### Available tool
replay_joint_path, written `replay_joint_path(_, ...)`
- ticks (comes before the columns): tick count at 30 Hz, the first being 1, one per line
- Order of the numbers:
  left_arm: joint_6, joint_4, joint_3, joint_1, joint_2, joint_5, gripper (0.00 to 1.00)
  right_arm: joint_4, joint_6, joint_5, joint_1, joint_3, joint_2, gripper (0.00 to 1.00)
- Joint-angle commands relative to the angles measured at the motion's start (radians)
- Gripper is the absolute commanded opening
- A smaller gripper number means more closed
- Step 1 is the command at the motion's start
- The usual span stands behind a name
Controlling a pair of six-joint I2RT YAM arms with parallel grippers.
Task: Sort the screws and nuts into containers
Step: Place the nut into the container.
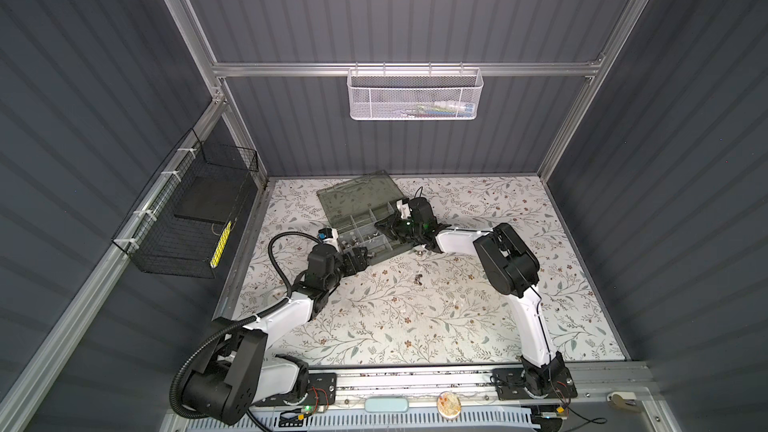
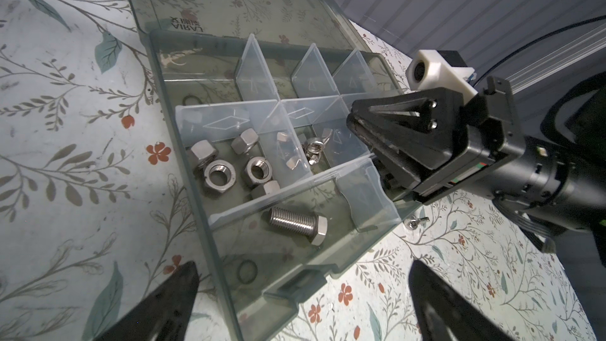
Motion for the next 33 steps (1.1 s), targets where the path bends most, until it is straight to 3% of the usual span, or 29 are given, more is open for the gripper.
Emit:
replay_joint_path(1, 0.001, -0.019, 0.010, 0.007, -0.003, 0.010, 1.00, 0.005, -0.009, -0.004, 0.004, 0.017, 0.023, 0.19)
replay_joint_path(7, 0.010, -0.015, 0.006, 0.008, -0.014, 0.010, 1.00, 0.001, -0.017, -0.005, 0.007, 0.013, -0.008, 0.22)
replay_joint_path(18, 0.041, 0.026, 0.012, 0.007, 0.022, 0.074, 1.00, -0.094, -0.113, 0.016, 0.005, -0.016, -0.145, 0.36)
replay_joint_path(22, 0.052, 0.047, 0.007, 0.007, 0.010, 0.102, 1.00, -0.158, -0.166, 0.036, 0.003, -0.031, -0.201, 0.52)
replay_joint_path(29, 0.048, 0.096, 0.003, -0.007, 0.027, 0.150, 1.00, -0.216, -0.259, 0.103, -0.019, -0.170, -0.364, 0.71)
replay_joint_path(33, 0.069, 0.092, 0.013, -0.055, 0.029, 0.135, 1.00, -0.266, -0.321, 0.141, -0.043, -0.274, -0.470, 0.89)
